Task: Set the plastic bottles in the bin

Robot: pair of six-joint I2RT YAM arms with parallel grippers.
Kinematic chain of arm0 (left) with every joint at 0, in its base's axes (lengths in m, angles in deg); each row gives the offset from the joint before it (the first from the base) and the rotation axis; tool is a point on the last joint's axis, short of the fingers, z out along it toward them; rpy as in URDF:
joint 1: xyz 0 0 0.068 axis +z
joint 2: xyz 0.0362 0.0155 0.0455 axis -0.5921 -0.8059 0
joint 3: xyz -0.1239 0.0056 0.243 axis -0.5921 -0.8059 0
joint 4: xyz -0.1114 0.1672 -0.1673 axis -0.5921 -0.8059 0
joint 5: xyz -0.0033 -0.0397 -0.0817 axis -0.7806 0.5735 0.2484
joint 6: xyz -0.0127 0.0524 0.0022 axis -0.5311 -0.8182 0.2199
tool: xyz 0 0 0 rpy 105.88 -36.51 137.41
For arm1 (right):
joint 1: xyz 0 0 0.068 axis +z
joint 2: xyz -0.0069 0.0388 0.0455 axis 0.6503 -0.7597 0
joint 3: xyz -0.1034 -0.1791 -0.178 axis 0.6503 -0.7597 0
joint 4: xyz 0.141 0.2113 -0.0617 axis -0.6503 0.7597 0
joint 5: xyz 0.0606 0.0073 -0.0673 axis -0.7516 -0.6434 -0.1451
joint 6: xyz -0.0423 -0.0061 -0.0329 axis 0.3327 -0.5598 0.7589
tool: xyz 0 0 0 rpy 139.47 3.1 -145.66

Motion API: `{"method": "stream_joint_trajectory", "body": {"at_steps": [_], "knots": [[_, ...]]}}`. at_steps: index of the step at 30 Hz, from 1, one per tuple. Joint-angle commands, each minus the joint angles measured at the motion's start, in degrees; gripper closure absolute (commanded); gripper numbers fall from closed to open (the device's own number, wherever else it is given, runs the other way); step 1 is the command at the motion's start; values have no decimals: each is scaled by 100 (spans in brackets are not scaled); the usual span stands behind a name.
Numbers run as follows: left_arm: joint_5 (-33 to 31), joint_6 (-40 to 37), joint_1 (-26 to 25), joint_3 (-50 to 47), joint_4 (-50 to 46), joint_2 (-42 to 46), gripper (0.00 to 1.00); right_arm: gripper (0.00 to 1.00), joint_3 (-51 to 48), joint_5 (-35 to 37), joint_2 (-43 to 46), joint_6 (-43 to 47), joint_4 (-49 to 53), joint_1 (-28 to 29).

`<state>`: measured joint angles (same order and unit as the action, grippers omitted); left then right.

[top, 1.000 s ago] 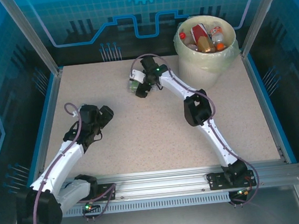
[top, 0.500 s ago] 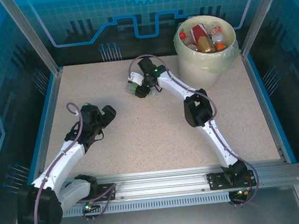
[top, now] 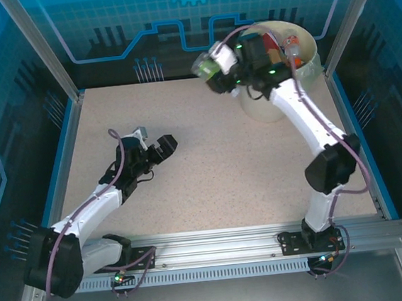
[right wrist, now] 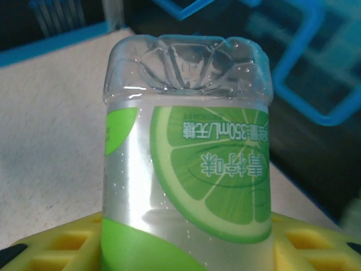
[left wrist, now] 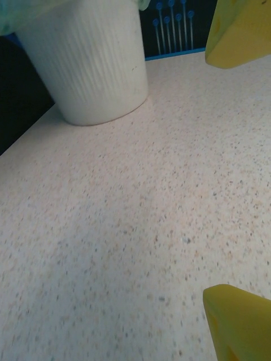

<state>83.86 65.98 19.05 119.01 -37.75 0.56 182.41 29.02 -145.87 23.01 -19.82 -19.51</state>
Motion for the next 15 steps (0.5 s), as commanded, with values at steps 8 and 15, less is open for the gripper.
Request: {"method": "stream_joint_trajectory", "body": {"at_steps": [8, 15], "knots": [[64, 26, -199, 268, 433, -313, 1, 47, 879, 305, -355, -569, 15, -1221], [-84, 9, -217, 201, 234, -108, 1, 46, 2584, 851, -1713, -358, 811, -1322]]}}
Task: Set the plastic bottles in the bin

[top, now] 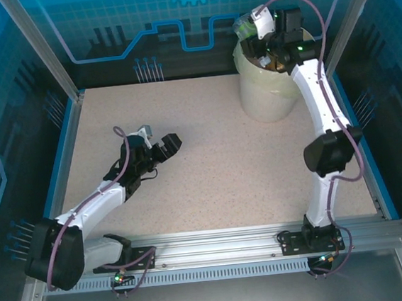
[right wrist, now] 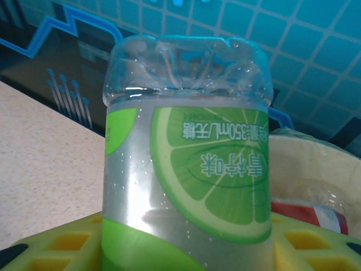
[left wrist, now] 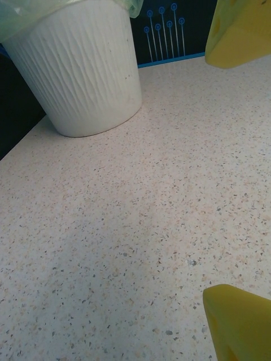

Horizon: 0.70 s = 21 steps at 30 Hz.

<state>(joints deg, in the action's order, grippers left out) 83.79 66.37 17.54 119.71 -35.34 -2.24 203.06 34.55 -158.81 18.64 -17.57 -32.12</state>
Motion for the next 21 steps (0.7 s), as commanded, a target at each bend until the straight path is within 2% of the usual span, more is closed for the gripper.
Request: {"method": "stream_joint_trajectory", "body": {"at_steps": [1, 6, 11, 15, 21], "knots": [[-121, -37, -66, 97, -42, 222, 1, 46, 624, 361, -541, 45, 703, -62], [-374, -22, -62, -38, -224, 440, 1, 42, 488, 1037, -629, -110, 677, -19], [-527, -65, -66, 6, -496, 488, 1, 25, 522, 1896, -529, -1, 813, 28], [-722, -120, -66, 71, -651, 515, 1, 15, 507, 1874, -244, 58, 909, 56], [-1155, -295, -53, 293, -1096, 538, 1, 8, 221, 1576, 469, -284, 960, 78]]}}
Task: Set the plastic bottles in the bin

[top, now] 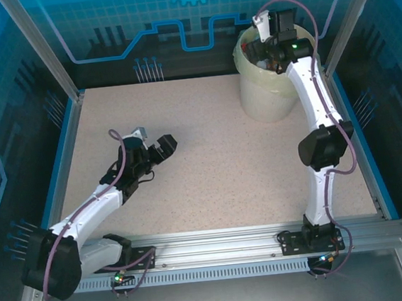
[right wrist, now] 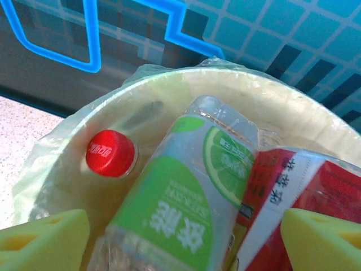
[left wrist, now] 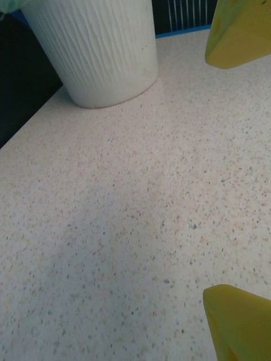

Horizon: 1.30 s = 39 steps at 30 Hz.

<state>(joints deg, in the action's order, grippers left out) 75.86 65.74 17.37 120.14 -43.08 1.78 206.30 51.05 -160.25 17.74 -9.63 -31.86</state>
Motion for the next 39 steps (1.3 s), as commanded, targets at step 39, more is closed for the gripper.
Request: {"method": "stream_joint_trajectory", "body": {"at_steps": [39], "knots": [[-2073, -3790, 1490, -470, 2237, -1670, 1, 0, -10863, -610, 3937, -1707, -7481, -1100]]}}
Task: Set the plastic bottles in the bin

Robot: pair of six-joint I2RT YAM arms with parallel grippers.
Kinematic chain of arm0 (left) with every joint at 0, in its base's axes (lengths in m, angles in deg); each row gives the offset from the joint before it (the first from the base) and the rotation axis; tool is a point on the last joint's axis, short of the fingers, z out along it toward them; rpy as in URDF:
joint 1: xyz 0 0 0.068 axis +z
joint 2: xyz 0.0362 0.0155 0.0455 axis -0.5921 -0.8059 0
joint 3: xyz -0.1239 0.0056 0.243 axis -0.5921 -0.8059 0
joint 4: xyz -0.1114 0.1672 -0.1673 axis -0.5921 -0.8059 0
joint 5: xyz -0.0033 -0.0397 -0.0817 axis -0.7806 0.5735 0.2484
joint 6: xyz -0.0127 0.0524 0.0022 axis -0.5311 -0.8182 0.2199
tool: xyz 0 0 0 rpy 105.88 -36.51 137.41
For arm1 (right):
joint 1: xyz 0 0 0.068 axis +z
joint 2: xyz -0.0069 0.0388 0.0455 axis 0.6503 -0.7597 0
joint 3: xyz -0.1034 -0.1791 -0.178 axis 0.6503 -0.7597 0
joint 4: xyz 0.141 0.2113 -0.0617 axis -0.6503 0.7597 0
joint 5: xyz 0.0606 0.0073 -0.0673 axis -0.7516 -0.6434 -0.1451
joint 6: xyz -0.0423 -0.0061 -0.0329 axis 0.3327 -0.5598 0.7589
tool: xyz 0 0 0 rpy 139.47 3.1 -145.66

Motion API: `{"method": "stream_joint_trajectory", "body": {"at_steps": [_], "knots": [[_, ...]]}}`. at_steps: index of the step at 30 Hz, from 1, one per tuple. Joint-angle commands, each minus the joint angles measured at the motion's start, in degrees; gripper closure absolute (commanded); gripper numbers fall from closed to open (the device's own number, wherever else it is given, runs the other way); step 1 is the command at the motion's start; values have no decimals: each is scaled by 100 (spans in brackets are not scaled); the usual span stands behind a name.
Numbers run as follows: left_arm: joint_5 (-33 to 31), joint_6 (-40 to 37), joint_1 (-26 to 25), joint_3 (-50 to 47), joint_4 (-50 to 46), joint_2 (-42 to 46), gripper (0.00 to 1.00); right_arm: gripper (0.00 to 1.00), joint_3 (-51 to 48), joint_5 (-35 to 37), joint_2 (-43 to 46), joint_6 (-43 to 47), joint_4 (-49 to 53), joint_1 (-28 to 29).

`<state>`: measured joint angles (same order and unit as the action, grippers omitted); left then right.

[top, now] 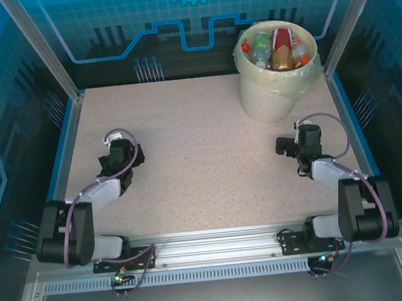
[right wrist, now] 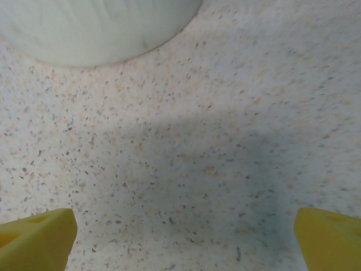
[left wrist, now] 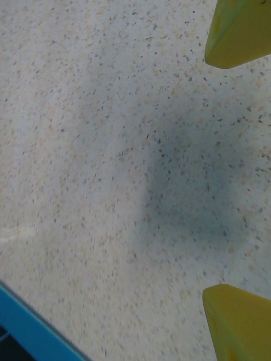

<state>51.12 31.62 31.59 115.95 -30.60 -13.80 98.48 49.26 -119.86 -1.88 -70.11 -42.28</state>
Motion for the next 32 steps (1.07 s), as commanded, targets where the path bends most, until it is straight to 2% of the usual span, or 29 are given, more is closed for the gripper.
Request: {"method": "stream_joint_trajectory", "body": {"at_steps": [1, 5, 7, 9, 11, 12, 13, 14, 15, 32], "knots": [[503, -448, 84, -56, 1219, -197, 1, 0, -86, -540, -205, 329, -1569, -49], [901, -720, 152, 133, 1320, -449, 1, 0, -141, -850, -421, 625, -1945, 101], [1103, -813, 217, -230, 2249, -614, 1, 0, -326, -892, -468, 841, -2359, 251], [1381, -818, 250, -538, 2664, -536, 1, 0, -567, -882, -551, 992, -2871, 384], [1420, -850, 285, -988, 3855, -870, 1, 0, -723, -820, -696, 1135, -3213, 505], [1363, -828, 283, -1070, 4009, -852, 1, 0, -742, -746, -836, 1178, -3447, 575], [1204, -705, 286, -973, 3596, -759, 1, 0, -569, -646, -806, 1156, -3002, 589], [1087, -714, 279, -988, 3760, -810, 1, 0, -348, -520, -888, 1100, -2732, 596], [1010, -698, 278, -1001, 3814, -830, 1, 0, -344, -687, -884, 1038, -2679, 491], [1073, -713, 280, -989, 3745, -806, 1, 0, -333, -620, -877, 1026, -2675, 490]]}}
